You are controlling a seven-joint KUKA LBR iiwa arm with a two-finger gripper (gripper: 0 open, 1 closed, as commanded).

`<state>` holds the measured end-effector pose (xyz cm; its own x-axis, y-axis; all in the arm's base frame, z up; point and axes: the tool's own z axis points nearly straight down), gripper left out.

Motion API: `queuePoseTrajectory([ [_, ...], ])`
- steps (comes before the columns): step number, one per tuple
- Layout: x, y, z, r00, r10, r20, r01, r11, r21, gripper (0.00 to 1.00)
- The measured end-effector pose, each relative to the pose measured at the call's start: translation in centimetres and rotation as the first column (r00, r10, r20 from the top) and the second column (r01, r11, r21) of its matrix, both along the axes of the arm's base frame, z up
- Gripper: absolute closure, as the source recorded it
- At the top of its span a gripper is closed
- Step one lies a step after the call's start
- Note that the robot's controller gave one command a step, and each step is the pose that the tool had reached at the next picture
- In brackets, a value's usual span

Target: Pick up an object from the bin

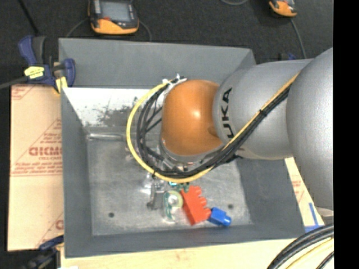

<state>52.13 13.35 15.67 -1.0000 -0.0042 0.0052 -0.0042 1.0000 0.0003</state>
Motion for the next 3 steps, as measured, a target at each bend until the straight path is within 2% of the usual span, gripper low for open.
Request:
queuePoseTrajectory([
  [1, 3.8, -6.3, -7.1, 0.998, 0.065, 0.027, -0.065, 0.998, 0.000, 0.00],
  [2, 7.7, -5.8, -8.0, 0.988, 0.151, 0.019, -0.151, 0.989, -0.002, 0.00],
  [3, 11.5, -0.4, -8.4, 0.944, 0.330, 0.013, -0.330, 0.944, -0.002, 0.00],
])
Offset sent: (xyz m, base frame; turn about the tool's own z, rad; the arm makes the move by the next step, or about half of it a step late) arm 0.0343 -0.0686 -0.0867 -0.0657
